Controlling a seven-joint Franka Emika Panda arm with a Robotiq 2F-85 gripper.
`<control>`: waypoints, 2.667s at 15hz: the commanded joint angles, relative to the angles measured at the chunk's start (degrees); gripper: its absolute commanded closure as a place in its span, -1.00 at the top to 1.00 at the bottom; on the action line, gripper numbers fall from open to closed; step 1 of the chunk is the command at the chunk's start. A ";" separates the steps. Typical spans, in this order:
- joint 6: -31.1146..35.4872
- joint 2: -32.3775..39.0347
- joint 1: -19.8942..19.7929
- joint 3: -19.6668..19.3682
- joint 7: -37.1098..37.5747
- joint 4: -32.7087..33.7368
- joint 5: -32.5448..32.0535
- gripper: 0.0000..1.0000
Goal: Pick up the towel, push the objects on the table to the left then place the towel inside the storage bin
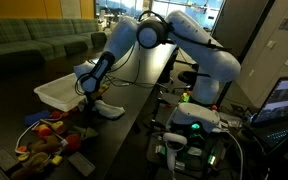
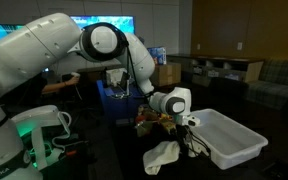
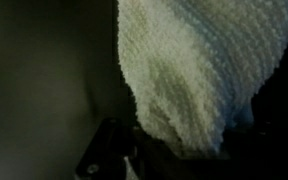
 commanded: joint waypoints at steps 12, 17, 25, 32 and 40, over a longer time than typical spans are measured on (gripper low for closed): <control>3.59 7.28 13.02 2.05 0.83 11.81 -5.99 -0.81; 4.64 5.74 15.91 4.91 0.03 11.38 -5.23 -0.81; 8.65 1.43 14.01 1.92 -1.48 2.93 -6.50 -0.81; 12.35 -5.22 7.53 -3.09 -4.84 -12.24 -8.39 -0.81; 13.36 -15.69 5.98 -5.53 -6.29 -32.04 -12.81 -0.79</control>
